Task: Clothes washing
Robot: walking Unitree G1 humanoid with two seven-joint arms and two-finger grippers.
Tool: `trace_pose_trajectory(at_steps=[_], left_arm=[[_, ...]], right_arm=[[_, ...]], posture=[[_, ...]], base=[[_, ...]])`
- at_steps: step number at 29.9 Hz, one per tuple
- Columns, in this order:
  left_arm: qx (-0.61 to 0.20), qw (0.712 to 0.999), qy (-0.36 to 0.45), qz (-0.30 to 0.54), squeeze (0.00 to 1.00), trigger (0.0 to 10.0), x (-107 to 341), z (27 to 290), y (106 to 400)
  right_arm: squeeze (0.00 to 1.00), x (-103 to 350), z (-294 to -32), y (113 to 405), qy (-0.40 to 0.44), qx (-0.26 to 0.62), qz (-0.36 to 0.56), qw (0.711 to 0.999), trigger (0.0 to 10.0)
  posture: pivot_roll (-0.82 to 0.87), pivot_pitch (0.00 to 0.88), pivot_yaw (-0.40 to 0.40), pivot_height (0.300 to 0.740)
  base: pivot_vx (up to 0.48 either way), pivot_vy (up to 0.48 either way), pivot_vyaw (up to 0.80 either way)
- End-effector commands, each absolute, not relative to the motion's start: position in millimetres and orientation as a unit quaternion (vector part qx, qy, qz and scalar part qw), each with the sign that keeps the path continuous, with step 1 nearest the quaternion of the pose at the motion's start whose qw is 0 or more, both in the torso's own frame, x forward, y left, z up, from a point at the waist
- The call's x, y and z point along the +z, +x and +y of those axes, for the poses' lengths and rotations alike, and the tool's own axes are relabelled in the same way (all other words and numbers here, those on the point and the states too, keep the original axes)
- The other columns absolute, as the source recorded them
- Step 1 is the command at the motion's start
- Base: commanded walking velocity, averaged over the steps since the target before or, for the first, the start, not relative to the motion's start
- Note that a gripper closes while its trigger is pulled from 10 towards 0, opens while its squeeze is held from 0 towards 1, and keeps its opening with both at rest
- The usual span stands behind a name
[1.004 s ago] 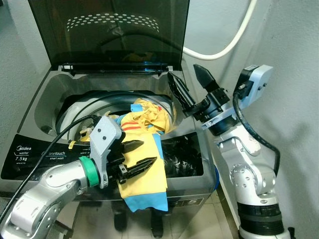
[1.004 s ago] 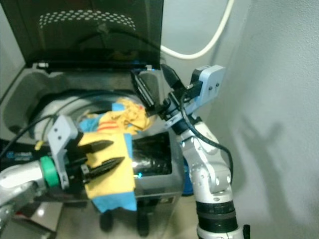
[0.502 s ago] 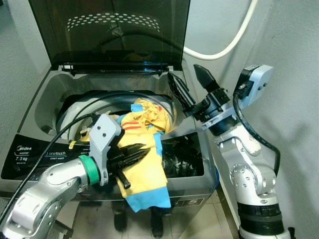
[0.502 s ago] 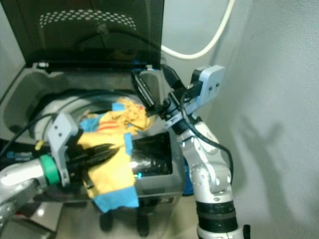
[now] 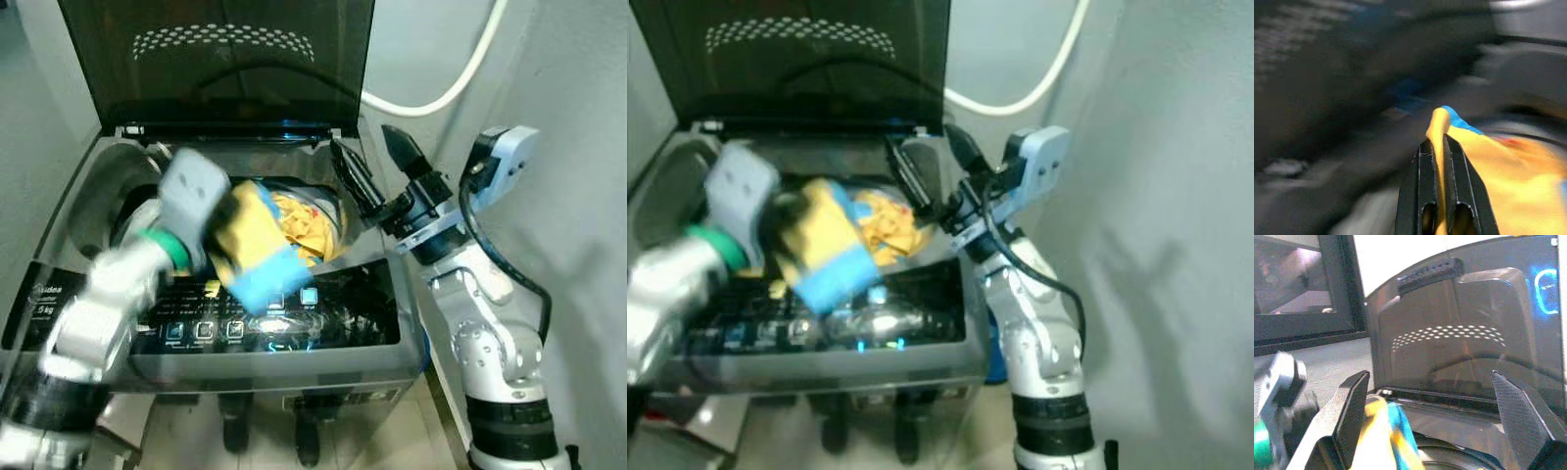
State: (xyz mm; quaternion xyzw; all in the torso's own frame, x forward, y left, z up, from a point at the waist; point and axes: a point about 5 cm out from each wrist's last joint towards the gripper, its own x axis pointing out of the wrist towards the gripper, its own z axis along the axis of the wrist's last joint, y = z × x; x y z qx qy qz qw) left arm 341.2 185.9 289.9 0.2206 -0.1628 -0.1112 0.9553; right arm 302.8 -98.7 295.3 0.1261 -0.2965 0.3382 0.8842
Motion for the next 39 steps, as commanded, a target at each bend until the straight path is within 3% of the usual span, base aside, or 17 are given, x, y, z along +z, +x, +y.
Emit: trace_pose_trajectory(at_steps=[1,2,3,4,9,10,16,27,28,39], left_arm=[[-0.073,0.955,0.233,-0.170,0.00,0.0,289.9,194.5,344.5],[-0.073,0.955,0.233,-0.170,0.00,0.0,289.9,194.5,344.5],[-0.013,0.945,0.259,-0.198,0.00,3.6,306.1,206.8,348.5],[0.015,0.941,0.265,-0.208,0.00,10.0,317.2,214.6,352.4],[-0.007,0.951,0.236,-0.198,0.00,10.0,321.9,215.3,357.8],[-0.027,0.958,0.211,-0.195,1.00,10.0,319.5,211.2,357.4],[-0.079,0.964,0.155,-0.199,1.00,10.0,312.0,195.9,356.6],[-0.122,0.956,0.142,-0.224,1.00,10.0,304.7,168.4,348.0],[-0.131,0.953,0.142,-0.232,0.00,10.0,304.1,162.4,342.9],[-0.195,0.930,0.177,-0.257,0.00,10.0,290.0,125.0,307.3]], right_arm=[[0.00,296.2,-96.7,301.8,0.123,0.341,-0.299,0.883,10.0],[0.00,296.2,-96.7,301.8,0.123,0.341,-0.299,0.883,10.0],[0.00,296.3,-96.5,301.6,0.123,0.341,-0.299,0.883,10.0],[0.00,296.3,-96.5,301.2,0.123,0.340,-0.299,0.883,10.0],[0.00,296.2,-96.4,300.5,0.123,0.340,-0.299,0.883,10.0],[0.00,296.2,-96.5,300.3,0.123,0.339,-0.299,0.883,10.0],[0.00,295.7,-97.2,299.5,0.123,0.337,-0.299,0.884,10.0],[0.00,294.5,-95.8,300.1,0.124,0.340,-0.297,0.884,10.0],[0.00,294.2,-95.7,300.3,0.124,0.340,-0.296,0.884,10.0],[0.00,292.4,-94.8,302.1,0.122,0.344,-0.293,0.883,10.0]], posture=[[0.08,0.096,0.019,0.740],[0.08,0.096,0.019,0.740],[0.08,0.097,0.019,0.740],[0.08,0.097,0.020,0.740],[0.08,0.099,0.023,0.740],[0.08,0.099,0.024,0.740],[0.08,0.101,0.023,0.740],[0.09,0.100,0.022,0.740],[0.09,0.098,0.023,0.740],[0.10,0.081,0.014,0.740]], base=[[0.000,0.000,0.00],[0.000,0.000,0.00],[0.000,0.000,0.00],[0.000,0.000,0.00],[0.000,0.000,0.00],[0.000,0.000,0.00],[0.000,0.000,0.00],[0.000,0.000,0.00],[0.000,0.000,0.00],[0.000,0.000,0.00]])
